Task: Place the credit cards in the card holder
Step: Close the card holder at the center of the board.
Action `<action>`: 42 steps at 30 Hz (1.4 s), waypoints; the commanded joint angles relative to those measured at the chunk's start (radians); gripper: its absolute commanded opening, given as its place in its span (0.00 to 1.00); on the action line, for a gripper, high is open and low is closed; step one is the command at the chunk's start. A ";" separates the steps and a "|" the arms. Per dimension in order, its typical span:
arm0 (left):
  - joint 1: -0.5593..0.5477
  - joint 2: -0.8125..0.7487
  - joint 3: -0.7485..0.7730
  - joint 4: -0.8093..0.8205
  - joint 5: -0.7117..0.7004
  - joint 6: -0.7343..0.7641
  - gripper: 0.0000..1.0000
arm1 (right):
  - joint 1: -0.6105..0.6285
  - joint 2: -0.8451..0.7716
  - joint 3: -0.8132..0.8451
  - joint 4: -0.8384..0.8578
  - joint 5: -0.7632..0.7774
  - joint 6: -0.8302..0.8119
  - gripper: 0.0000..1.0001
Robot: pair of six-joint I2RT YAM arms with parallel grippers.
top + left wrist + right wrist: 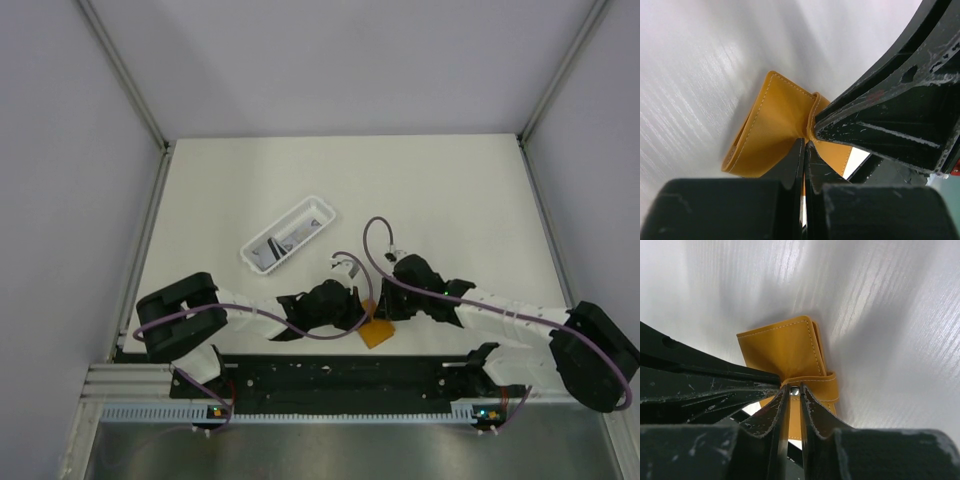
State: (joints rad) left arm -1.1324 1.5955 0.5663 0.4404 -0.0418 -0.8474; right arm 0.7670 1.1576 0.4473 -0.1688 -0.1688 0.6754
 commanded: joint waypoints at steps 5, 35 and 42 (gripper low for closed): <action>-0.003 0.020 -0.029 0.020 0.002 -0.005 0.00 | 0.132 0.125 0.113 -0.159 0.164 -0.011 0.15; -0.003 -0.196 -0.143 -0.058 -0.043 -0.027 0.00 | 0.322 0.438 0.223 -0.406 0.374 0.116 0.02; -0.003 -0.249 -0.152 -0.104 -0.062 -0.019 0.00 | 0.331 0.337 0.212 -0.335 0.380 0.139 0.12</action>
State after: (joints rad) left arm -1.1324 1.4017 0.4244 0.3660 -0.0734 -0.8696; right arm 1.0798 1.4658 0.7647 -0.4133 0.2325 0.7906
